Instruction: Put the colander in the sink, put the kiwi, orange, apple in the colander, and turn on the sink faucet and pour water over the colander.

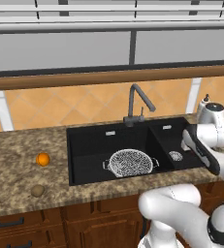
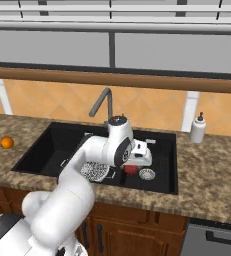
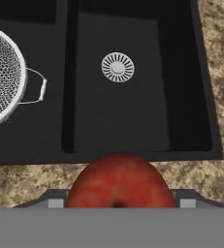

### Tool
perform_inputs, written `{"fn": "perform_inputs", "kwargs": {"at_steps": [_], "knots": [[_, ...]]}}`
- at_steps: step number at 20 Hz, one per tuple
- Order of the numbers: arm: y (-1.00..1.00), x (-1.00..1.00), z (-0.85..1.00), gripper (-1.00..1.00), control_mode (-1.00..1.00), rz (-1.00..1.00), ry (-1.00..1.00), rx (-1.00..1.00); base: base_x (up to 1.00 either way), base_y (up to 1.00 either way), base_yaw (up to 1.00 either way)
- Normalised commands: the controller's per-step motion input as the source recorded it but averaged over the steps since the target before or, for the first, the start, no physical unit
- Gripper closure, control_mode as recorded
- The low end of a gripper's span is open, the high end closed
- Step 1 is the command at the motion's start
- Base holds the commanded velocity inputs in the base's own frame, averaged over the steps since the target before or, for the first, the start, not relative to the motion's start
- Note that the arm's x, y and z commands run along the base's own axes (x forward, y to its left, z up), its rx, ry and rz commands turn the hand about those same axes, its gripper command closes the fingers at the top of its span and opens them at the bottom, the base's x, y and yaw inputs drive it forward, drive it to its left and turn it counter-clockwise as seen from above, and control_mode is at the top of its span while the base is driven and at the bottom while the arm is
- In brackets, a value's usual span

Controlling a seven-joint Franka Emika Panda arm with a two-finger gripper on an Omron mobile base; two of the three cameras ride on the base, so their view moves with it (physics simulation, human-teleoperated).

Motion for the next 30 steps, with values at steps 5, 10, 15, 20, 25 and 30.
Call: {"fn": "perform_inputs", "kwargs": {"at_steps": [5,10,15,20,25,30], "knots": [[1.00,-0.01,0.05,1.00,-1.00,0.00,0.00,-0.01,0.00,0.00,0.00],[1.00,0.06,0.13,1.00,-1.00,0.00,0.00,0.00,0.00,0.00,0.00],[1.00,0.17,0.02,1.00,-1.00,0.04,0.01,0.00,0.00,0.00,0.00],[0.92,0.71,-0.01,1.00,-1.00,0.00,0.01,0.00,0.00,0.00,0.00],[0.53,1.00,-0.10,1.00,-1.00,0.00,0.19,0.01,0.00,0.00,0.00],[0.02,0.82,-0.39,1.00,-1.00,0.00,0.44,0.08,0.00,0.00,0.00]]}}
